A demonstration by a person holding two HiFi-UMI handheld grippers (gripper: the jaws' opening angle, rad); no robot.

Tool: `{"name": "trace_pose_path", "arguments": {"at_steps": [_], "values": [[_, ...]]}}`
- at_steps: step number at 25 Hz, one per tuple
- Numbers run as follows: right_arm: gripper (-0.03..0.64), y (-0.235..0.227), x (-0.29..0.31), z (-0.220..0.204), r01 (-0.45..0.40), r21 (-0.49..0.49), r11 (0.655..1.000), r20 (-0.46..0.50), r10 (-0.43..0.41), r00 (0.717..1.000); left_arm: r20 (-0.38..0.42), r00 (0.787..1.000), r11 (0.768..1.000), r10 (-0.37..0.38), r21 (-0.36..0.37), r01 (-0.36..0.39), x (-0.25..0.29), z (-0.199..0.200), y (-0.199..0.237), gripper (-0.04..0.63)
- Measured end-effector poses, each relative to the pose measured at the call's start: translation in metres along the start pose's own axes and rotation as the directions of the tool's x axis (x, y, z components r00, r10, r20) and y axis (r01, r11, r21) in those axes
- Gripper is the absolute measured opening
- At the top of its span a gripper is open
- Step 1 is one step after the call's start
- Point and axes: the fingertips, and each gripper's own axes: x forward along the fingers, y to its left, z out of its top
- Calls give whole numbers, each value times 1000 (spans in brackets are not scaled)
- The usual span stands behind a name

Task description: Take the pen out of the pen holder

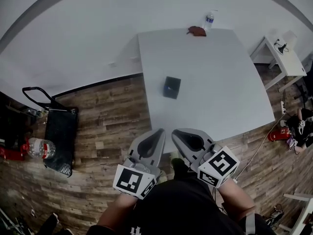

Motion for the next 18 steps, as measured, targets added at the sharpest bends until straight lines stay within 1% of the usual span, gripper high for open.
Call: {"name": "trace_pose_path", "arguments": {"at_steps": [6, 11, 15, 18], "values": [[18, -65, 35, -8, -21, -20, 1000, -87, 19, 996, -1, 999, 999, 52, -4, -52, 47, 2, 25, 6], [18, -112, 67, -27, -39, -35, 999, -158, 33, 987, 3, 996, 996, 93, -19, -93, 77, -4, 46, 6], [18, -148, 94, -49, -51, -64, 997, -226, 36, 974, -13, 993, 993, 117, -19, -118, 100, -12, 60, 6], [20, -173, 114, -69, -60, -102, 993, -293, 28, 956, -37, 989, 989, 143, -35, -144, 113, -15, 71, 6]]}}
